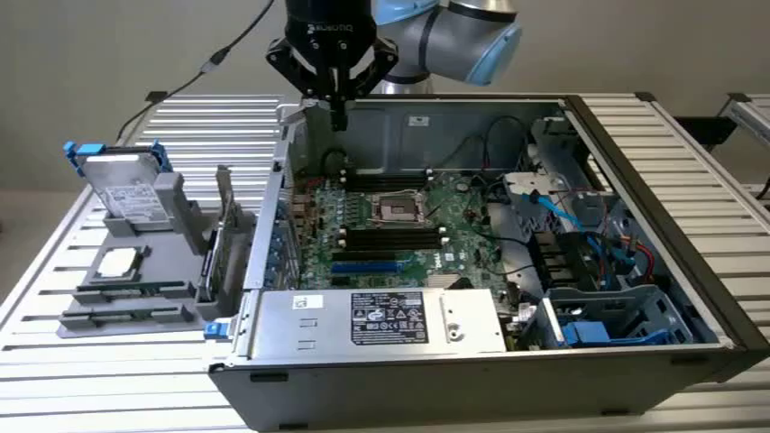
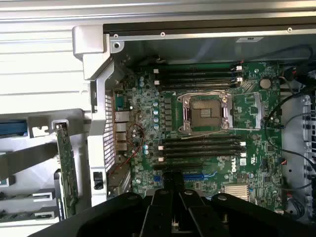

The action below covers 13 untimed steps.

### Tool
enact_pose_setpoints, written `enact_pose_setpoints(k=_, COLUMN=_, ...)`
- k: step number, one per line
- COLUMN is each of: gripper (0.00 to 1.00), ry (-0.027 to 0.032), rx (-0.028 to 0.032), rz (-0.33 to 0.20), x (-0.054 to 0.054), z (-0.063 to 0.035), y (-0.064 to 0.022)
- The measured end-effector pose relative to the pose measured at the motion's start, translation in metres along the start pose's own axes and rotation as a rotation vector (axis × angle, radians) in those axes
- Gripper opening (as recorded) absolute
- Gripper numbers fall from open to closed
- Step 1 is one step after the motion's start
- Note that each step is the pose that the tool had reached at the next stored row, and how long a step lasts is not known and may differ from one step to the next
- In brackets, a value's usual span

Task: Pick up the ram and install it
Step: 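Reach for the ram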

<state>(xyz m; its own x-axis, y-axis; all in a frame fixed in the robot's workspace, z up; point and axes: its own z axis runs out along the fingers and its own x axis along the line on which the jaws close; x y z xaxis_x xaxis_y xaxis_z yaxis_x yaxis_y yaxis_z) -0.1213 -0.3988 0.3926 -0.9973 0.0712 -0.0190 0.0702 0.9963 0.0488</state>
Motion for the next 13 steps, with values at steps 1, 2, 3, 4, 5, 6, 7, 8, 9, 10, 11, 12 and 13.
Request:
enact_pose_setpoints(k=1, gripper=0.1, ry=0.0, rx=0.0, rz=0.0, x=0.0, z=0.0, y=0.0)
enact_pose_setpoints(k=2, gripper=0.1, ry=0.0, rx=0.0, rz=0.0, x=0.0, z=0.0, y=0.0)
enact_pose_setpoints(k=3, gripper=0.1, ry=0.0, rx=0.0001, rz=0.0, x=0.0, z=0.0, y=0.0)
enact_pose_setpoints(k=4, gripper=0.1, ry=0.0, rx=0.0, rz=0.0, x=0.0, z=0.0, y=0.0)
enact_pose_setpoints(k=5, gripper=0.1, ry=0.0001, rx=0.0, rz=0.0, x=0.0, z=0.0, y=0.0)
enact_pose_setpoints(k=6, gripper=0.1, ry=0.0, rx=0.0, rz=0.0, x=0.0, z=0.0, y=0.0)
enact_pose_setpoints(k=7, gripper=0.1, ry=0.0, rx=0.0, rz=0.0, x=0.0, z=0.0, y=0.0)
enact_pose_setpoints(k=8, gripper=0.1, ry=0.0, rx=0.0, rz=0.0, x=0.0, z=0.0, y=0.0)
enact_pose_setpoints(k=9, gripper=0.1, ry=0.0, rx=0.0, rz=0.0, x=0.0, z=0.0, y=0.0)
enact_pose_setpoints(k=10, gripper=0.1, ry=0.0, rx=0.0001, rz=0.0, x=0.002, z=-0.0001, y=-0.0002)
enact_pose_setpoints(k=11, gripper=0.1, ry=0.0, rx=0.0, rz=0.0, x=0.005, z=0.0, y=-0.0004)
enact_pose_setpoints(k=12, gripper=0.1, ry=0.0, rx=0.0001, rz=0.0, x=0.008, z=0.0, y=-0.0006)
enact_pose_setpoints(k=13, gripper=0.1, ry=0.0, rx=0.0, rz=0.0, x=0.011, z=0.0, y=-0.0008)
